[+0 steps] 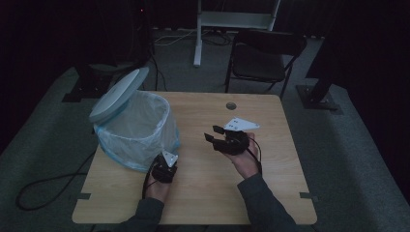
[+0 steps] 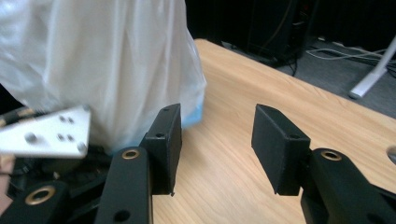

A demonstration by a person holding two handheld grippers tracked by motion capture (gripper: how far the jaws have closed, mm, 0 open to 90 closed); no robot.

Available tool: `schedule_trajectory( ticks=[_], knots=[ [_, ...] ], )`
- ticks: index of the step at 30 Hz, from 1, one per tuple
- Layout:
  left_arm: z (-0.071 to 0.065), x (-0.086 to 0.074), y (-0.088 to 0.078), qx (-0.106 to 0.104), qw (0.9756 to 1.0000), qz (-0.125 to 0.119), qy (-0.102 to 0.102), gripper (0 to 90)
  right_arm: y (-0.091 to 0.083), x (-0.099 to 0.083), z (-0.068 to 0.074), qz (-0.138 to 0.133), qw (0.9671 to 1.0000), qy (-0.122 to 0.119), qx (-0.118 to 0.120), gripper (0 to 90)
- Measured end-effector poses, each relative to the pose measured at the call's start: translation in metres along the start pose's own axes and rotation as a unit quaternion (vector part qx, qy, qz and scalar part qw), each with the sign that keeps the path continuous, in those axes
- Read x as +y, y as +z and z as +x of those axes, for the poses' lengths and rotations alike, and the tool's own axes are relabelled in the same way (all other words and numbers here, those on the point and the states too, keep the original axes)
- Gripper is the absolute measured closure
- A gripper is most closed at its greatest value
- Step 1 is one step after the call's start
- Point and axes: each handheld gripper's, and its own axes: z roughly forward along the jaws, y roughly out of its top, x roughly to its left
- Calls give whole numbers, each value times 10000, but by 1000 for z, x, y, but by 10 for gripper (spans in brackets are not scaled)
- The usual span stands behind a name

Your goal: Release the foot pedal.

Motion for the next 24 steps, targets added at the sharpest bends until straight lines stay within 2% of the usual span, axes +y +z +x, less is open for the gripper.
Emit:
schedule_trajectory(
  ticks=[11, 14, 19, 24],
  knots=[
    [0, 1, 0, 7, 10000, -5, -9, 900, -10, -30, -11, 133, 9997, 192, -112, 514],
    [1, 1, -1, 5, 10000, 15, 85, 900, -13, -36, -16, 165, 9994, 258, -154, 514],
    [1, 0, -2, 7, 10000, -15, -29, 900, -17, -45, -20, 202, 9990, 359, -166, 514],
    [1, 0, -3, 33, 10000, 2, -14, 900, -18, -52, -22, 242, 9987, 397, -193, 514]
  ],
)
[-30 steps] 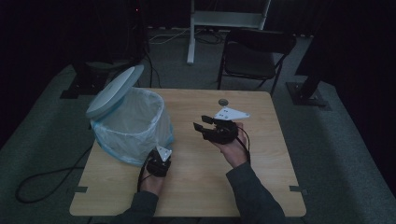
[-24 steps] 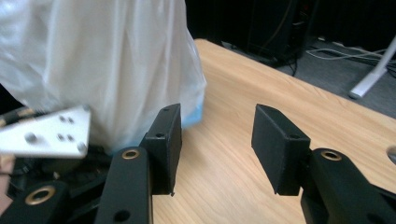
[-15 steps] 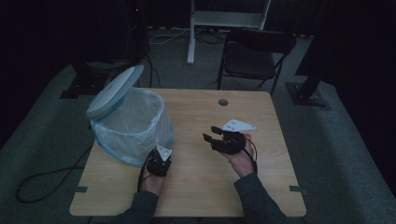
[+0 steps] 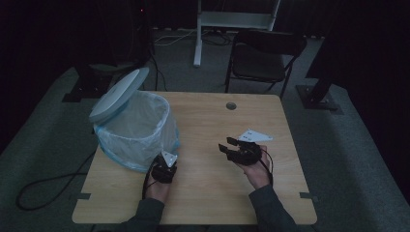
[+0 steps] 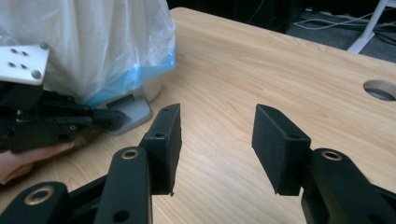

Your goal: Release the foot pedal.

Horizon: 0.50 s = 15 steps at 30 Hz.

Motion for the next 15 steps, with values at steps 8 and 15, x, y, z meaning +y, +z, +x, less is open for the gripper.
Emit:
schedule_trajectory(
  ticks=[8, 15],
  knots=[
    [0, 0, -2, -6, 10000, -28, -59, 900, -4, -14, -7, 66, 9999, 118, -66, 514],
    [0, 0, -4, -9, 10000, -46, -88, 900, -6, -31, -12, 193, 9995, 228, -119, 515]
  ],
)
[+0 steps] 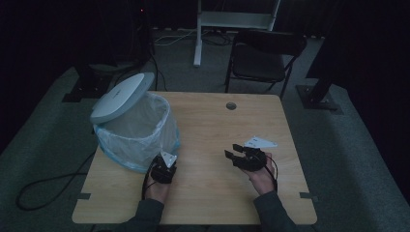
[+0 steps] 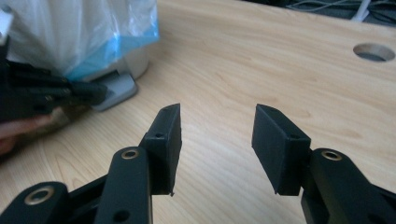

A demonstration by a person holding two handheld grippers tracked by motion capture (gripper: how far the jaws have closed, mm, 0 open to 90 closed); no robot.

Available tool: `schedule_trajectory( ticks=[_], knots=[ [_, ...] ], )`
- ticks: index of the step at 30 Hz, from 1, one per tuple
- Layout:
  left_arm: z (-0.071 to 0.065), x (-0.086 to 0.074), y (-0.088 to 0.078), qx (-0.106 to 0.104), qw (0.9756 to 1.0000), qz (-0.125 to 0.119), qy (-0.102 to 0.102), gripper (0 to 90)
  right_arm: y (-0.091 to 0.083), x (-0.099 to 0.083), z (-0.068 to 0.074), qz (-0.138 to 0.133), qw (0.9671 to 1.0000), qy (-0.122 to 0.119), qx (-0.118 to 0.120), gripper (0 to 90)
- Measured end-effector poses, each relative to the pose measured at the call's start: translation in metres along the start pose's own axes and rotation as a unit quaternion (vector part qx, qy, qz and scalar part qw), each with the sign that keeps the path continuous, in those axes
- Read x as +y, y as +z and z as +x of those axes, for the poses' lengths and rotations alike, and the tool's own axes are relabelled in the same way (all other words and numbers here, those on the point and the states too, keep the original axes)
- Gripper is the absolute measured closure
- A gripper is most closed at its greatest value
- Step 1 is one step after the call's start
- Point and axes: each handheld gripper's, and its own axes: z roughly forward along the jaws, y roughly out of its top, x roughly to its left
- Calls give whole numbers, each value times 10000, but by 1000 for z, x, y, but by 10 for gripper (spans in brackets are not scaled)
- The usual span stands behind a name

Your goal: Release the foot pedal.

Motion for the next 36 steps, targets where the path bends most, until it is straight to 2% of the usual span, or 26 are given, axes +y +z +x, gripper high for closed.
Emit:
schedule_trajectory(
  ticks=[4, 6, 24, 29, 32, 33, 34, 36],
  knots=[
    [0, 0, -4, 3, 9999, -92, -61, 898, -2, -5, -3, 24, 10000, 55, -33, 515],
    [0, 1, -11, 92, 9997, -217, 10, 891, -4, -8, -6, 38, 9999, 98, -66, 515],
    [-4, 0, -16, -94, 9998, -135, 76, 868, -3, -21, -14, 209, 9993, 134, -284, 513],
    [-9, -1, -15, -211, 9997, -99, 112, 865, 2, -30, -17, 427, 9972, -8, -619, 508],
    [-10, -1, -14, -248, 9996, -74, 143, 865, 7, -36, -19, 619, 9942, -132, -875, 501],
    [-10, -1, -14, -248, 9996, -74, 143, 865, 7, -36, -19, 619, 9942, -132, -875, 501],
    [-11, -1, -14, -285, 9994, -37, 166, 865, 11, -41, -21, 748, 9921, -174, -995, 496],
    [-12, -1, -13, -311, 9994, -31, 159, 865, 12, -43, -21, 793, 9911, -185, -1054, 494]
  ],
)
